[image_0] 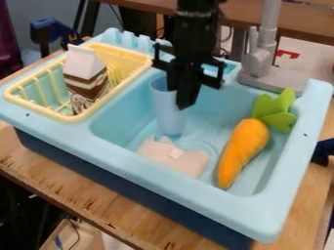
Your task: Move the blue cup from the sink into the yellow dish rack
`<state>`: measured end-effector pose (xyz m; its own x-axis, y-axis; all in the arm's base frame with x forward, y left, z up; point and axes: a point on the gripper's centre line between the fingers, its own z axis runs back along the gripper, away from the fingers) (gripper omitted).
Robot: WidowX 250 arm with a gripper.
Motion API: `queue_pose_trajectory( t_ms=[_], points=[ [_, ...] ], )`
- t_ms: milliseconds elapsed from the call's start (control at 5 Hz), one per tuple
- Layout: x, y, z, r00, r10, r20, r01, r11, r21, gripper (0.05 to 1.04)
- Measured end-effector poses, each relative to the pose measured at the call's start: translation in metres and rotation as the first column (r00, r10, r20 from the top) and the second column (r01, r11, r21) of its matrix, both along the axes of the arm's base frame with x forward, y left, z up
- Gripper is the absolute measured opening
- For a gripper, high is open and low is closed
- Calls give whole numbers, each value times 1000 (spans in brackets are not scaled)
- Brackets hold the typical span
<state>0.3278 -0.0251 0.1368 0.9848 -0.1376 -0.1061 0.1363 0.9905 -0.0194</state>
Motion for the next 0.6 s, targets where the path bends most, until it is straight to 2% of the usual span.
queue_pose_trajectory(
  t_ms=[200, 400, 600],
  points=[
    [-10, 13, 43, 994, 39, 99, -35, 999, -36, 94],
    [-22, 21, 73, 990, 39, 136, -30, 997, -66, 93],
    [-30, 39, 101, 982, 67, 178, -58, 997, -52, 94]
  ],
)
